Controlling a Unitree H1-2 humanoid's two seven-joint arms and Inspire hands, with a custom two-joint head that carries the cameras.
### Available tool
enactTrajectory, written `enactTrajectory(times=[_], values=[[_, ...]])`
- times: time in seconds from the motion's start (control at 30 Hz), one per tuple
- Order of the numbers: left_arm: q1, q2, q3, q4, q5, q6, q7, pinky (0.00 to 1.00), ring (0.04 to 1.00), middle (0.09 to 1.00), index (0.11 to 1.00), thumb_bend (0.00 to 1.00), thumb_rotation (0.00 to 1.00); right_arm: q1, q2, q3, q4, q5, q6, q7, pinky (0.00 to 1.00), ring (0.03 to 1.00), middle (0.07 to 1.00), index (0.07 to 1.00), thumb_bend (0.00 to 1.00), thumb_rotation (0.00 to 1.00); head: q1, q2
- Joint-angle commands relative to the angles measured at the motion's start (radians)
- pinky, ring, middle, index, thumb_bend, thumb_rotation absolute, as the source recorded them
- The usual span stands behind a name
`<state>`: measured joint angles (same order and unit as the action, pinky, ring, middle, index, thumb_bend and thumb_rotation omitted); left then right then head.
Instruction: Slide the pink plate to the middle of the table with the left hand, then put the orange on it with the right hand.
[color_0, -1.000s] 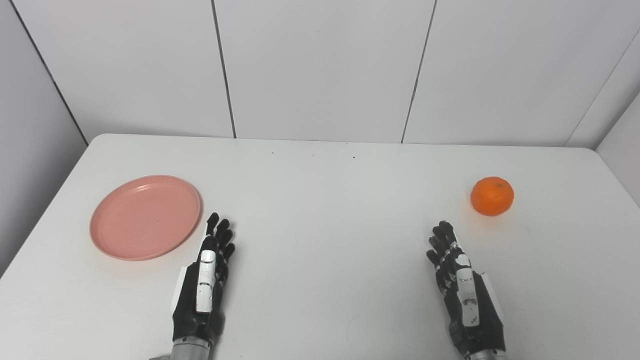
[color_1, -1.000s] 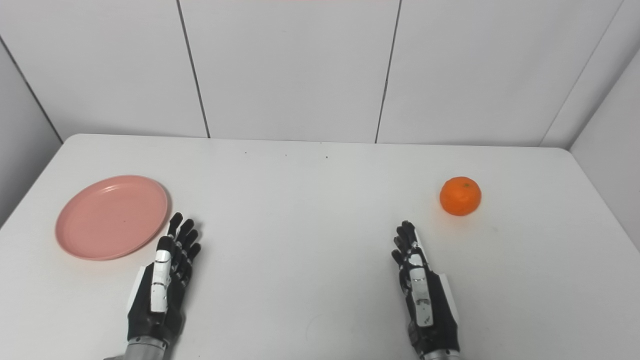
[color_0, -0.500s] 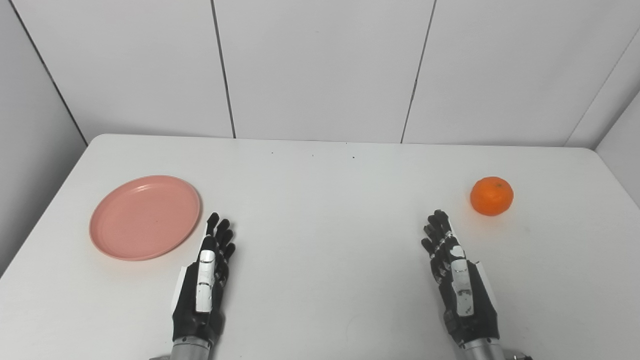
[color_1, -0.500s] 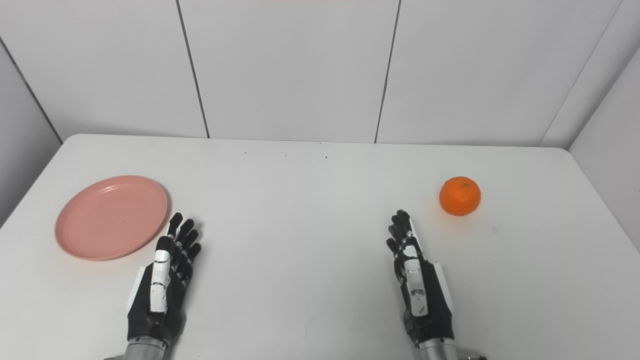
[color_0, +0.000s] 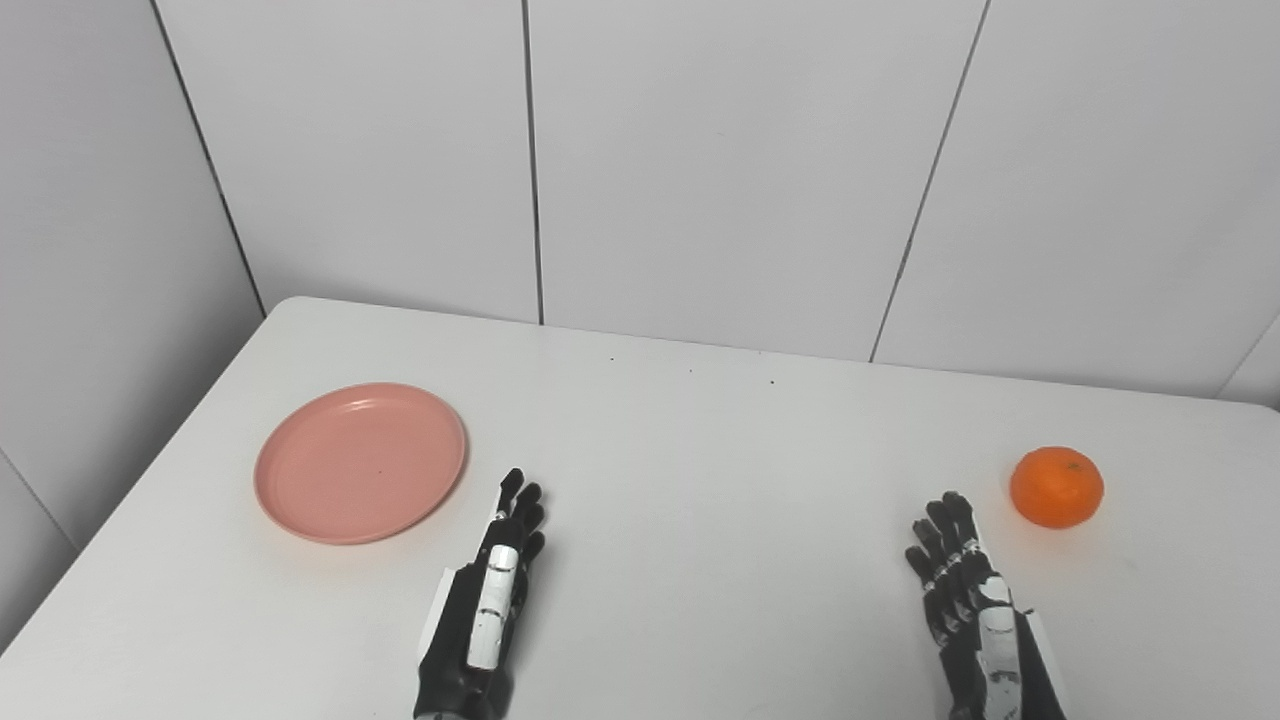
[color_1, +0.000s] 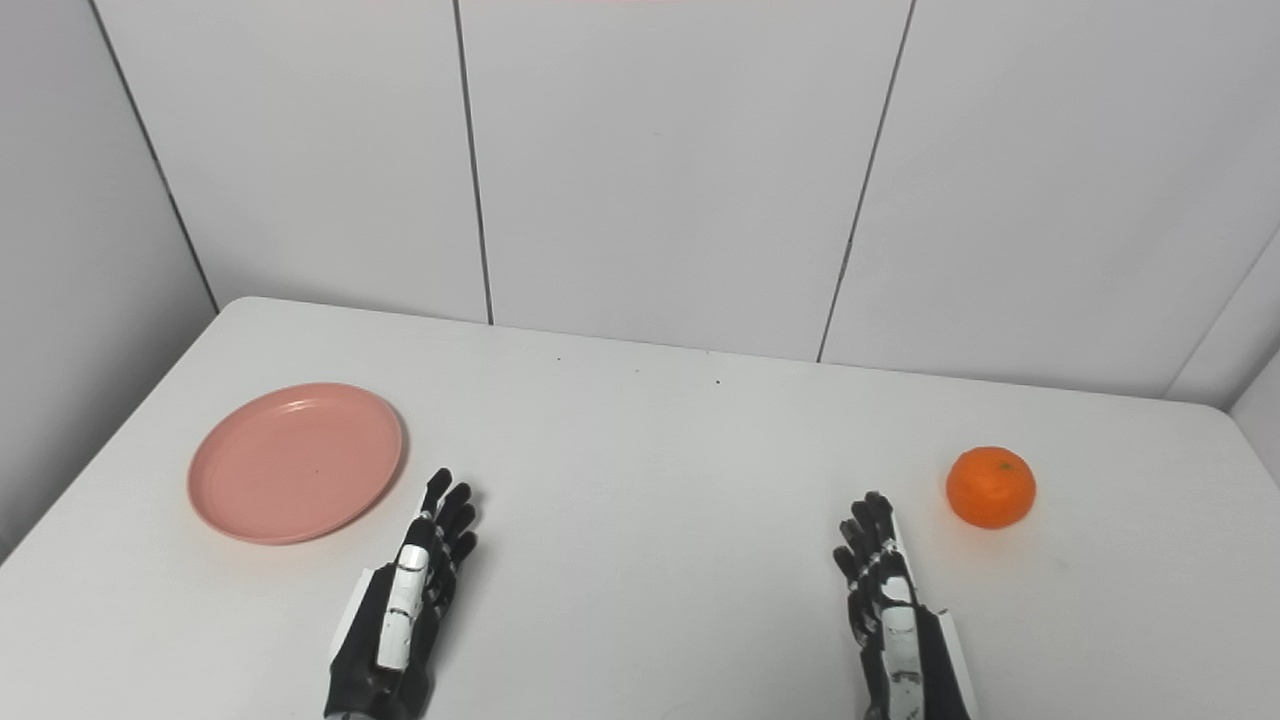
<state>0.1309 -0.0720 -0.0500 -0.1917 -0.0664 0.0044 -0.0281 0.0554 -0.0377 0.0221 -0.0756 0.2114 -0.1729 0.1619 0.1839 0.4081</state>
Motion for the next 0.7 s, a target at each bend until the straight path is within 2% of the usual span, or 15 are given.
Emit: enactTrajectory(times=[0.0,0.17,0.47,0.67], values=[[0.033,-0.021,-0.007,0.006,0.012,-0.024,0.012,1.0,1.0,1.0,1.0,0.67,1.0,0.035,-0.023,-0.018,0.08,0.011,-0.047,0.021,1.0,1.0,1.0,1.0,0.82,1.0,0.001,0.001],[0.027,-0.033,-0.02,0.024,0.03,-0.042,0.035,1.0,1.0,1.0,1.0,0.66,1.0,0.024,-0.04,-0.025,0.101,0.037,-0.048,0.041,1.0,1.0,1.0,1.0,0.84,1.0,0.059,-0.017],[0.018,-0.043,-0.036,0.042,0.04,-0.056,0.051,1.0,0.994,0.987,1.0,0.67,1.0,0.026,-0.048,-0.035,0.079,0.054,-0.002,0.033,1.0,1.0,1.0,1.0,0.76,1.0,0.132,-0.017],[0.02,-0.046,-0.042,0.039,0.036,-0.042,0.055,1.0,0.999,0.985,1.0,0.66,1.0,0.028,-0.052,-0.04,0.081,0.071,0.004,0.035,1.0,1.0,1.0,1.0,0.75,1.0,0.15,-0.02]])
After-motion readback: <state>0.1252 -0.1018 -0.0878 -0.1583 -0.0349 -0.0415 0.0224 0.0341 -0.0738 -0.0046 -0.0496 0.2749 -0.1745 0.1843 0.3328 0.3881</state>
